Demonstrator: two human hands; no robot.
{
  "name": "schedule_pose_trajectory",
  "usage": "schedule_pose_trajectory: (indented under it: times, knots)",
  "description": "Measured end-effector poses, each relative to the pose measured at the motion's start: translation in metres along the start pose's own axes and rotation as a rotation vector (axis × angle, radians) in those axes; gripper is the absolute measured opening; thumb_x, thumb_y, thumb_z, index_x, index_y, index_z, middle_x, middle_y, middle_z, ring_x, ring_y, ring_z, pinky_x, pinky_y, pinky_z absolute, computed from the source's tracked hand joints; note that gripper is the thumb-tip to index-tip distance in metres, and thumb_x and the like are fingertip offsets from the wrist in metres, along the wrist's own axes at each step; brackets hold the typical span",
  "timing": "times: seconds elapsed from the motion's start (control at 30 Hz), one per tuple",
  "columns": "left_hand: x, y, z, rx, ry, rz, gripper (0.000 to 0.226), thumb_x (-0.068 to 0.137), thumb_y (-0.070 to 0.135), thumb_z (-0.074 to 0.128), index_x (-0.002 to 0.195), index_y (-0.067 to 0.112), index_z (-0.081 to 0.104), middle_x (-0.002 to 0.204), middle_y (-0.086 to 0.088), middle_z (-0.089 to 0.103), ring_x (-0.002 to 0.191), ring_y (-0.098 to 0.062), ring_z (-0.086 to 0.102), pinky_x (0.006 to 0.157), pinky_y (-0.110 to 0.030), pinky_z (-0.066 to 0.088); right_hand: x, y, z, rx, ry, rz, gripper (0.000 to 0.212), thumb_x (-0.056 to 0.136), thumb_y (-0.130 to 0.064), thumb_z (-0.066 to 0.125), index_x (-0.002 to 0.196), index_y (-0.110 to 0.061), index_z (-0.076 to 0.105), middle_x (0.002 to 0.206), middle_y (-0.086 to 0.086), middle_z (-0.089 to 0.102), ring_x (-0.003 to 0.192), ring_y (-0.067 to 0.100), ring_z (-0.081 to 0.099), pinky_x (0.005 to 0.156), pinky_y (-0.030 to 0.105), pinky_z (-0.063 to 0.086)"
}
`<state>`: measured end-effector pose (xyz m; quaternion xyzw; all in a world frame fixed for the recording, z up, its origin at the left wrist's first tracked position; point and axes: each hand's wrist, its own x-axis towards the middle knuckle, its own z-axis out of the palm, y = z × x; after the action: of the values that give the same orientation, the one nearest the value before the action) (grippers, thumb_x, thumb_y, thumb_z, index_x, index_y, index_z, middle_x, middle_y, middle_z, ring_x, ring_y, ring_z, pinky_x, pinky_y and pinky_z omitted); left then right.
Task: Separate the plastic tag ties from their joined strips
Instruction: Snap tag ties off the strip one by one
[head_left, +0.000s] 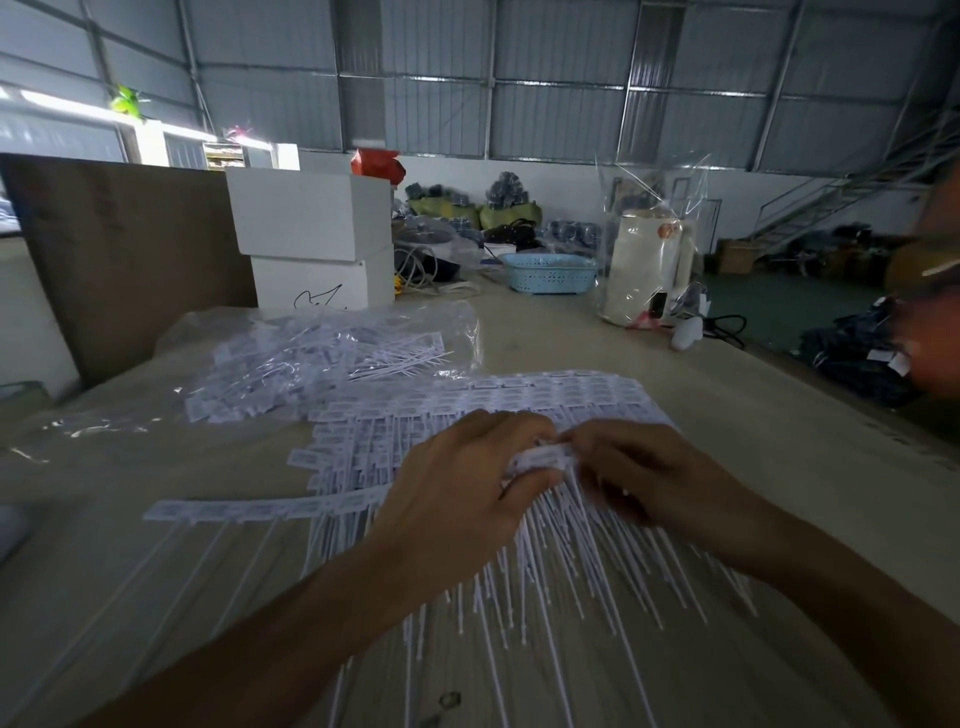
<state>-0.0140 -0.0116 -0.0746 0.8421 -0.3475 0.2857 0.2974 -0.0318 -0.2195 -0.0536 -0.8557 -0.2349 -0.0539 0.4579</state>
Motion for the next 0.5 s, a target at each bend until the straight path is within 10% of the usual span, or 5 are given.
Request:
schedule_pose_trajectory:
  times: [0.5]
  knots:
    - [0.004, -0.010, -0.011, 0.112, -0.094, -0.023, 0.025, 0.093, 0.043, 0.052, 0.111, 0.031, 0.064, 0.097, 0.011, 0.067, 0.087, -0.013, 0.061, 0.072, -0.036, 0.051, 0.003, 0.005, 0.006, 0.252, 0.111, 0.098, 0.017, 0.096, -0.034, 0.059, 0.094, -0.020, 0.069, 0.068, 0.007, 0.056, 0.052, 0.019, 0.043, 0.043, 0.022, 0.034]
